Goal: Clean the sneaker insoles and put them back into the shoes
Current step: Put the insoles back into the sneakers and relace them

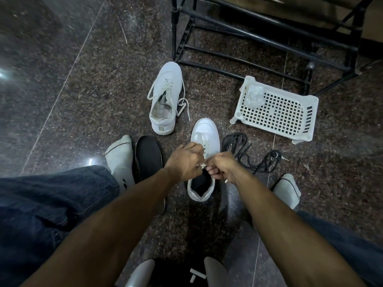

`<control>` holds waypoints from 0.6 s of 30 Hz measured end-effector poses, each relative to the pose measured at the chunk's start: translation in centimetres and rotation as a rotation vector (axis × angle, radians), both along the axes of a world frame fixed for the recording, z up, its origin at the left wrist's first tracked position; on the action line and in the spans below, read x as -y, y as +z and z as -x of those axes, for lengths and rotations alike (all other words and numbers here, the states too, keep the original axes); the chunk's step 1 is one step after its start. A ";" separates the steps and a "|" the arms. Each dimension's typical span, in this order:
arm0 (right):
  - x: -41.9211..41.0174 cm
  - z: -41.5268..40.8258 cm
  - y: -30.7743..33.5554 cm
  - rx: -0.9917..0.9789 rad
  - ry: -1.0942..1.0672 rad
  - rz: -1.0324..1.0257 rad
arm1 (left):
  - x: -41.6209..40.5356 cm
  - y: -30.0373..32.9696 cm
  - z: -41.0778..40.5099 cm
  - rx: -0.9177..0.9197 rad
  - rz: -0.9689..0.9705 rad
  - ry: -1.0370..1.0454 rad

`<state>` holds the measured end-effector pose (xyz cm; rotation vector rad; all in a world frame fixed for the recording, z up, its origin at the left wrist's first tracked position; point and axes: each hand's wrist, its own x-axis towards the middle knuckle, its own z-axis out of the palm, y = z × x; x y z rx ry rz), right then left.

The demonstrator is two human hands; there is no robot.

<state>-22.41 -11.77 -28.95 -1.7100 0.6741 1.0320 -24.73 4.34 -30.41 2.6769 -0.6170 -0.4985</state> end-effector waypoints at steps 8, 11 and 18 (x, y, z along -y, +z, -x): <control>0.1 0.7 -0.6 0.212 0.091 -0.039 | 0.0 0.0 -0.2 -0.246 0.230 0.397; 0.6 1.5 -1.4 0.360 0.222 -0.066 | 0.0 0.0 -0.2 -0.332 0.272 0.476; 0.4 1.4 -1.4 0.196 0.186 -0.117 | 0.1 -0.3 0.5 -0.177 0.095 0.331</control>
